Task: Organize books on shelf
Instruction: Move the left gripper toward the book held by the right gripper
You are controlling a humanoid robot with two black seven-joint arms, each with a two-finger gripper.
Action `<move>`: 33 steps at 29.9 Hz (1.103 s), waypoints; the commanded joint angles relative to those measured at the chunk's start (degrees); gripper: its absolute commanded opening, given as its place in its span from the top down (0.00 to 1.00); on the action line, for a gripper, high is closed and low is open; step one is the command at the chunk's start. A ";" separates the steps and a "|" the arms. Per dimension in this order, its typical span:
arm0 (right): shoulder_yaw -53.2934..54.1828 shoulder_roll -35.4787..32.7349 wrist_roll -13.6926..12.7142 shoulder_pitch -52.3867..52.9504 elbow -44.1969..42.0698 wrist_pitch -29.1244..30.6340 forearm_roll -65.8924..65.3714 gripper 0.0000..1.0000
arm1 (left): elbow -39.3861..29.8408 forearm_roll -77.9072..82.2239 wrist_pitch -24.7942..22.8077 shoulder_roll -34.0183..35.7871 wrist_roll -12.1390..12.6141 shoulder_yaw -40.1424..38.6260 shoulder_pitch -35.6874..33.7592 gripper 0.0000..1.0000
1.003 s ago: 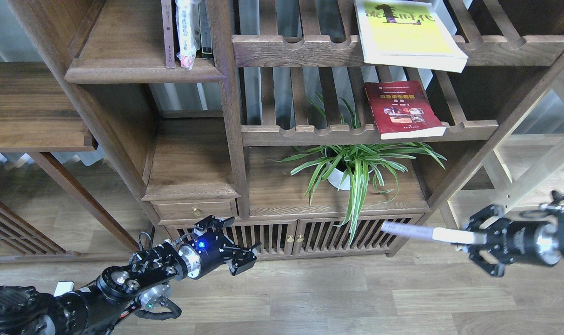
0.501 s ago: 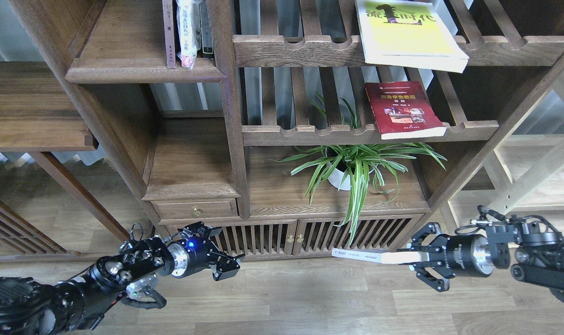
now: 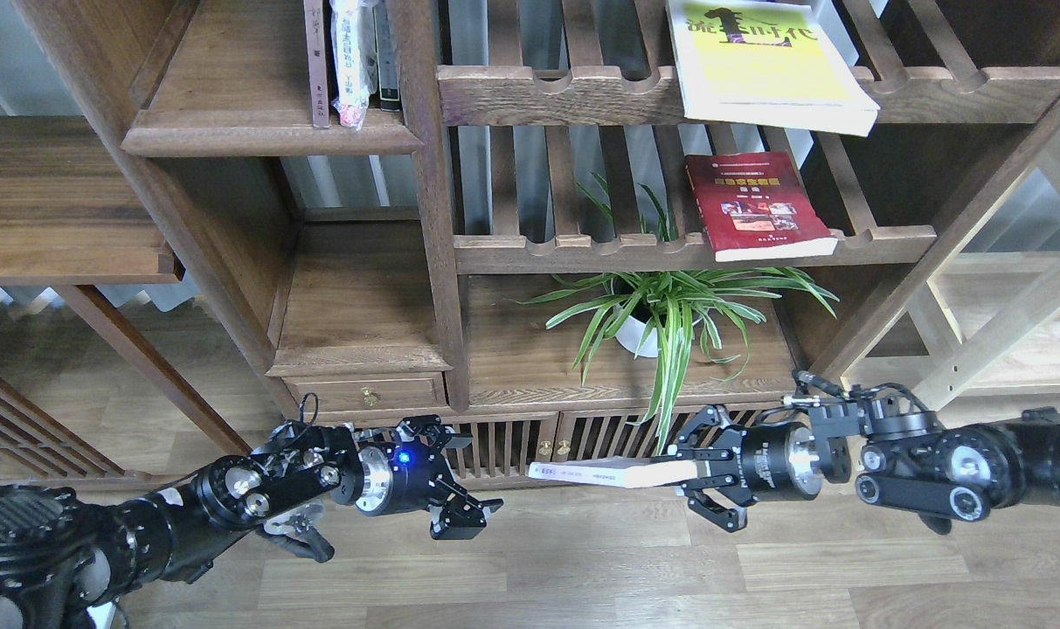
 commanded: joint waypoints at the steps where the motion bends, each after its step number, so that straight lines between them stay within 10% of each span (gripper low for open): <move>1: -0.07 2.17 0.00 0.51 -0.02 -0.01 0.32 0.96 | -0.68 1.02 -2.25 0.01 0.76 0.05 -3.16 0.00; 33: -0.95 6.74 0.00 3.42 -0.11 0.07 0.76 0.95 | -8.06 7.09 -8.73 0.01 -0.82 0.67 -13.10 0.00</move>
